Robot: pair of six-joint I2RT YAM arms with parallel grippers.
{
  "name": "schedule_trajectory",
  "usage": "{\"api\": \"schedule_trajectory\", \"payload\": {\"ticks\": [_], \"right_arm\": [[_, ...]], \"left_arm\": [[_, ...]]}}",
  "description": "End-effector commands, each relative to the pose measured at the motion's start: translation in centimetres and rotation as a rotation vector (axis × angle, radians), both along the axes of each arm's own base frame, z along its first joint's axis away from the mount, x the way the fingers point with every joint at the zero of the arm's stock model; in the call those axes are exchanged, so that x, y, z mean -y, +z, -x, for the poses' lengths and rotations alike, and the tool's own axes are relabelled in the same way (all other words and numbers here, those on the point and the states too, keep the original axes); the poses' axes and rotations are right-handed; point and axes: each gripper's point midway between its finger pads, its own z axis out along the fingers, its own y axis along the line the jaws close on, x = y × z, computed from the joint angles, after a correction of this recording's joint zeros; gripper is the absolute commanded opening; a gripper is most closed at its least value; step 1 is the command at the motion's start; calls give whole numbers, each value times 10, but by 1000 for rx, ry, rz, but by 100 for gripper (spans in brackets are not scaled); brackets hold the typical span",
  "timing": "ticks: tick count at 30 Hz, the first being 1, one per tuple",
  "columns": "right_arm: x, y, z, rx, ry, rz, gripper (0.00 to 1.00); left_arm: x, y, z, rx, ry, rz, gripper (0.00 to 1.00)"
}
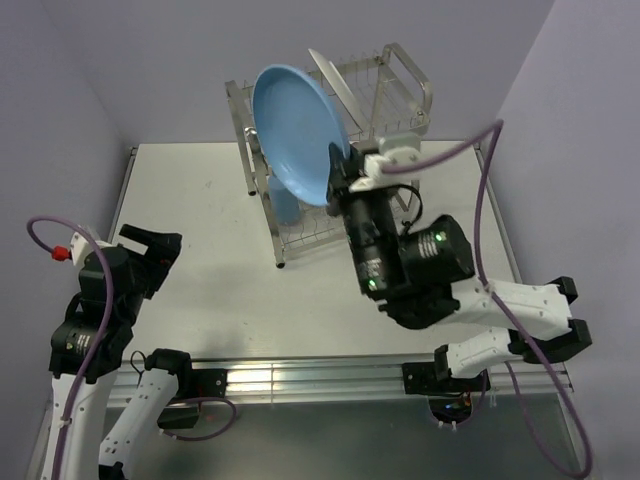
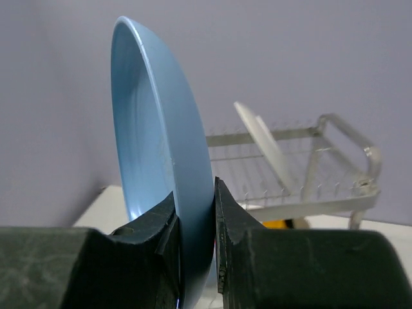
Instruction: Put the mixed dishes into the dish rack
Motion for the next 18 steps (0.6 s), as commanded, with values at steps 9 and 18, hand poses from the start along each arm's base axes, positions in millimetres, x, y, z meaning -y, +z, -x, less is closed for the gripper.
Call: {"api": "schedule_trajectory", "payload": {"ticks": [9, 18], "right_arm": [[-37, 61, -61, 164, -225, 206, 0], [-63, 39, -128, 165, -330, 357, 0]], "left_arm": [[19, -46, -8, -35, -98, 24, 88], [26, -73, -12, -73, -136, 22, 87]]}}
